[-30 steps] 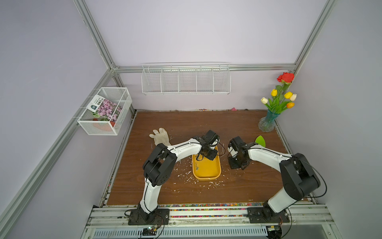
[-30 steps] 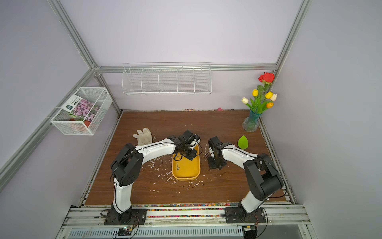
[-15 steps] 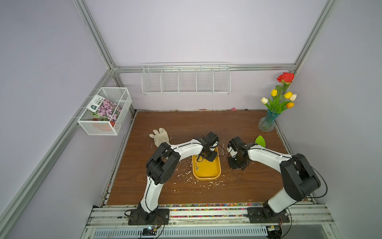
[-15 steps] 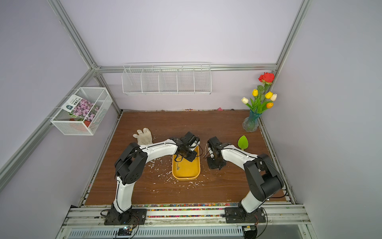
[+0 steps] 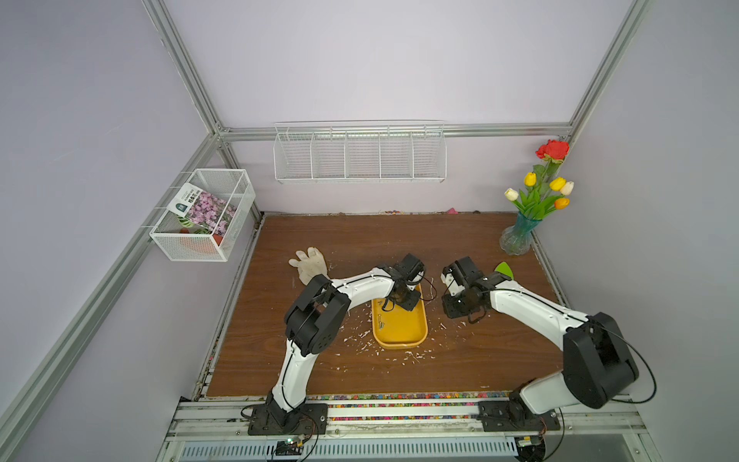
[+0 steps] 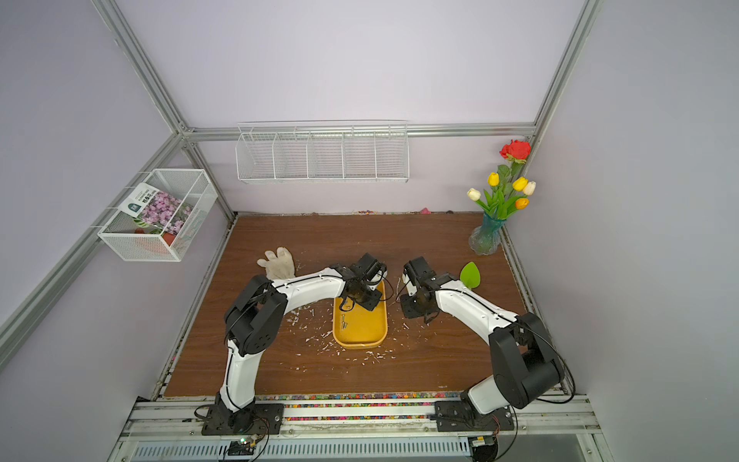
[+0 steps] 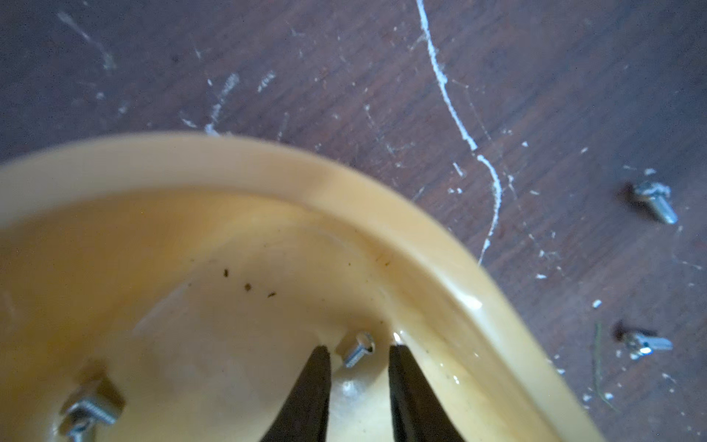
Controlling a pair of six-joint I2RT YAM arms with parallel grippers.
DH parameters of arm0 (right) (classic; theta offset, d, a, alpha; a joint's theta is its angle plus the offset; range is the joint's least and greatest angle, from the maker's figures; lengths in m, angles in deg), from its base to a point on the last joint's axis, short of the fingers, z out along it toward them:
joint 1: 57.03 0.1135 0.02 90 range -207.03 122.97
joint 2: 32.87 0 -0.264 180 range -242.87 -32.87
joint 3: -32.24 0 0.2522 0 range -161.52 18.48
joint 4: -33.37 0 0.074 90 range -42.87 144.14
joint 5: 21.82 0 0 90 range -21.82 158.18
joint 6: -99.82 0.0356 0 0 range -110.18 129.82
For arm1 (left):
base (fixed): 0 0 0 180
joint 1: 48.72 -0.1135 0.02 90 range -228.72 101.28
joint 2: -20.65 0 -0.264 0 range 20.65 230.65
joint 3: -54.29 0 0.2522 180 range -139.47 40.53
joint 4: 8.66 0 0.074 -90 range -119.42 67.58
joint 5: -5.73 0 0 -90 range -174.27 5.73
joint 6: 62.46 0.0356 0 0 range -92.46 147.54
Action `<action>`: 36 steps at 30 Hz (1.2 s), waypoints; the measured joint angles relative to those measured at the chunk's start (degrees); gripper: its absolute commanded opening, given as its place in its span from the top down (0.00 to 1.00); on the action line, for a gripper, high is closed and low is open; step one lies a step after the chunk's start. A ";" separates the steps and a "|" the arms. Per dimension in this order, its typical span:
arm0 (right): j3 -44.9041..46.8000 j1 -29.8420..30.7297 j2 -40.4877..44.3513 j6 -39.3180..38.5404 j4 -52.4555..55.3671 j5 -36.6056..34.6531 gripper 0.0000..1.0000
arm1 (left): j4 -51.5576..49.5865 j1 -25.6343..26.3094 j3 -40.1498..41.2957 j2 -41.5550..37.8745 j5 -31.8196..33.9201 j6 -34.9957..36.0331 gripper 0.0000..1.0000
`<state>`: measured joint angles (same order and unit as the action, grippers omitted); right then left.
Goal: Take out the screws from the storage box
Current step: Pick up the screw from the storage box.
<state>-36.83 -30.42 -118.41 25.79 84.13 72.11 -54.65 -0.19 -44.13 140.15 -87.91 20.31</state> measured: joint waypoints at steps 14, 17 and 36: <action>-1.77 0.00 3.10 0.31 1.64 -0.50 0.78 | -0.15 -0.04 -1.99 1.53 0.13 0.44 0.75; -1.77 0.00 3.34 0.31 1.90 -0.72 0.78 | -0.17 -0.04 -2.21 1.70 0.15 0.46 0.80; -5.01 0.00 4.61 -0.15 4.13 -1.42 0.78 | 0.76 -1.22 -1.44 1.46 -2.03 0.42 1.00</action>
<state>-41.84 -30.42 -113.80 25.63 88.26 70.69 -53.88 -1.41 -45.57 141.61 -89.94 20.73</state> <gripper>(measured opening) 0.225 0.075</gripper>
